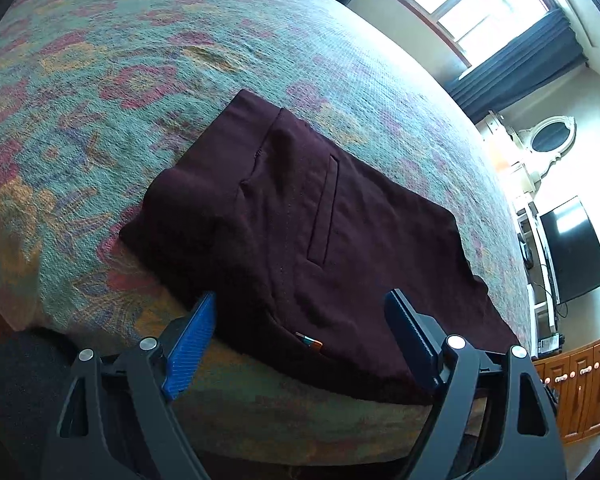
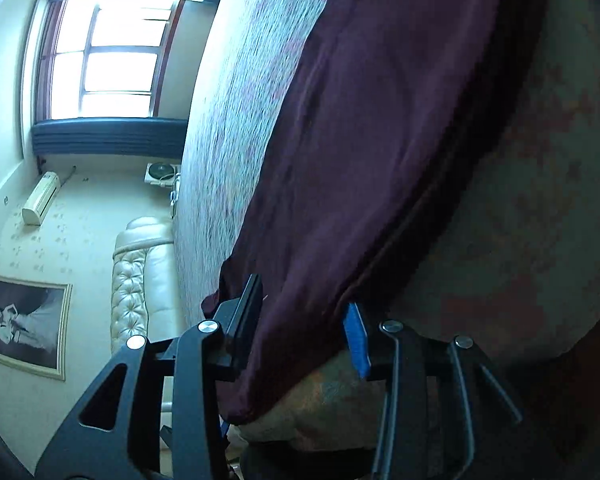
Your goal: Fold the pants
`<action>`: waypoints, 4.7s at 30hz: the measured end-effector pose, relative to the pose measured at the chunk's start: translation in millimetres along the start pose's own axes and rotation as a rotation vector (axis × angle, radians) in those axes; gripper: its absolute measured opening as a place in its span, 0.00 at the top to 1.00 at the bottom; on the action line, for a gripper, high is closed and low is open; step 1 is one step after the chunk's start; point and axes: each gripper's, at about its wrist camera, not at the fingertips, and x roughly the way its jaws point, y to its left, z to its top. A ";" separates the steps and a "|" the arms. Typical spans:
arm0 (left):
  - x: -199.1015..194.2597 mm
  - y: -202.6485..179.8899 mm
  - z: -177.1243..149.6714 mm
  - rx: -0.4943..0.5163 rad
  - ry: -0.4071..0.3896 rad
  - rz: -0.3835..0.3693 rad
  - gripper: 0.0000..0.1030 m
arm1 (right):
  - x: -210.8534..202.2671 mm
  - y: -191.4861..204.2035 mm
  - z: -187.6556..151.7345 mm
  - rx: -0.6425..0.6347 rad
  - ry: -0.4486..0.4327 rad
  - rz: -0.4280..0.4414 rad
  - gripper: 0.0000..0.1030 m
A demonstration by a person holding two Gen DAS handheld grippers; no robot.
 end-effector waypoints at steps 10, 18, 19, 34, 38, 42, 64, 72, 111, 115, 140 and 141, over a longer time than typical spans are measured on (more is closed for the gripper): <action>-8.0 -6.2 0.9 0.019 -0.019 -0.015 0.19 | 30.0 30.2 -21.6 -0.128 0.103 -0.071 0.95; -14.1 -34.1 -5.6 0.174 -0.072 0.044 0.19 | 30.7 -1.0 -27.8 -0.125 0.108 -0.115 0.97; -14.4 -38.3 -6.8 0.200 -0.080 0.056 0.19 | 29.5 -1.8 -27.0 -0.134 0.113 -0.115 0.97; 13.1 -51.2 -6.8 0.354 -0.083 0.148 0.19 | -155.1 -31.9 91.0 -0.059 -0.335 -0.108 0.53; 14.4 -46.7 -3.9 0.328 -0.079 0.144 0.19 | -191.7 -67.6 143.3 0.023 -0.464 -0.214 0.53; 14.2 -52.9 -0.1 0.368 -0.095 0.152 0.19 | -185.6 -89.4 172.9 0.089 -0.453 -0.238 0.53; 33.0 -37.0 5.3 0.320 -0.011 0.130 0.18 | -172.9 -110.3 170.5 0.154 -0.588 -0.239 0.46; 37.3 -38.4 2.3 0.345 -0.005 0.149 0.17 | -149.2 -101.8 173.0 0.124 -0.458 -0.252 0.80; 39.4 -39.0 1.2 0.392 0.016 0.145 0.16 | 58.0 158.8 -38.8 -0.611 -0.059 -0.202 0.92; 39.4 -38.8 1.3 0.393 0.016 0.145 0.16 | 90.7 149.8 -67.6 -0.655 0.013 -0.243 0.92; 41.8 -43.0 -2.6 0.416 0.008 0.162 0.15 | 153.8 143.3 -156.1 -0.982 0.138 -0.509 0.75; 42.1 -43.0 -2.8 0.418 0.008 0.163 0.15 | 154.8 143.9 -159.0 -1.002 0.137 -0.523 0.74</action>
